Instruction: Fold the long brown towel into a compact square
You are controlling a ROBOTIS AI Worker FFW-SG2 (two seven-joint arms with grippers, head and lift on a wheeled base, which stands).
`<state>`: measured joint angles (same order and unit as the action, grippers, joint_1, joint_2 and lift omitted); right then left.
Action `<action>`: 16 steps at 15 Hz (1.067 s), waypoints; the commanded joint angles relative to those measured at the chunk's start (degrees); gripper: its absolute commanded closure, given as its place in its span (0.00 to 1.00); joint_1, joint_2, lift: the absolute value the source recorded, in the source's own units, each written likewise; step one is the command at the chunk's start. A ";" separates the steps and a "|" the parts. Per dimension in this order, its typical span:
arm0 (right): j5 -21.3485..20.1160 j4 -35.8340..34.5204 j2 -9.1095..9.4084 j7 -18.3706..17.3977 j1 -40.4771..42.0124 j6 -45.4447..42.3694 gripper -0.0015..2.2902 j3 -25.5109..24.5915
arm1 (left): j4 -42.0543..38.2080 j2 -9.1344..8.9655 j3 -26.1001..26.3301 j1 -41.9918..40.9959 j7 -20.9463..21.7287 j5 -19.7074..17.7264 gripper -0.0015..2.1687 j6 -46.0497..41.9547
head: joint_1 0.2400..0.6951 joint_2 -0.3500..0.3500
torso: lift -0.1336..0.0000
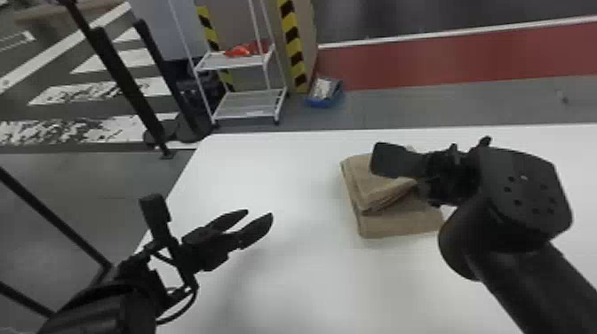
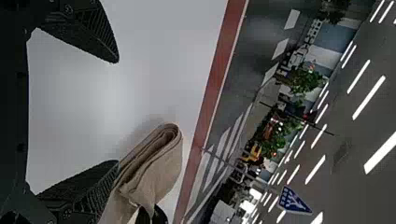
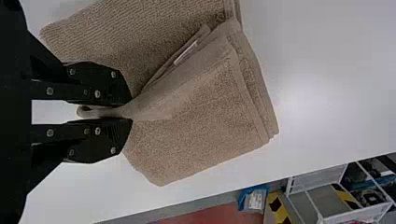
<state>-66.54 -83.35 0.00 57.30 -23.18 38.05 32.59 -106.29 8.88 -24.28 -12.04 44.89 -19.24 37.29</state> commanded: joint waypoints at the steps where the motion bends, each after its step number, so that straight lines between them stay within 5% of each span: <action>1: 0.45 -1.46 0.05 -1.05 0.33 0.76 0.44 -0.86 | -0.32 -0.01 1.35 0.08 1.34 0.07 0.05 1.87 | 1.00 0.90 | 0.07; 5: 1.51 -2.61 0.05 -6.41 0.77 4.28 0.44 -1.92 | -1.38 -0.01 4.77 0.26 5.47 0.95 0.14 2.93 | 1.00 0.83 | 0.07; 7: 3.61 -4.28 0.05 -7.81 0.94 6.21 0.44 -2.09 | -2.17 -0.01 7.23 0.26 7.41 3.33 0.41 0.82 | 1.00 0.79 | 0.07; 9: 5.20 -7.18 0.05 -7.20 1.38 8.85 0.44 -1.74 | -2.08 -0.01 9.96 0.52 6.35 4.91 0.89 -2.34 | 1.00 0.75 | 0.07; 10: 5.64 -8.67 0.05 -6.50 1.65 10.61 0.44 -1.22 | -2.08 -0.01 11.54 0.88 5.56 6.32 0.99 -2.87 | 1.00 0.74 | 0.07; 16: 5.90 -10.87 0.05 -5.18 3.23 12.36 0.44 0.10 | 0.99 -0.01 19.01 1.23 4.42 8.25 0.99 -8.50 | 1.00 0.69 | 0.07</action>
<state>-60.65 -93.62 0.00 51.78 -20.28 49.95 32.55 -106.13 8.88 -6.82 -10.89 49.44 -11.16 29.68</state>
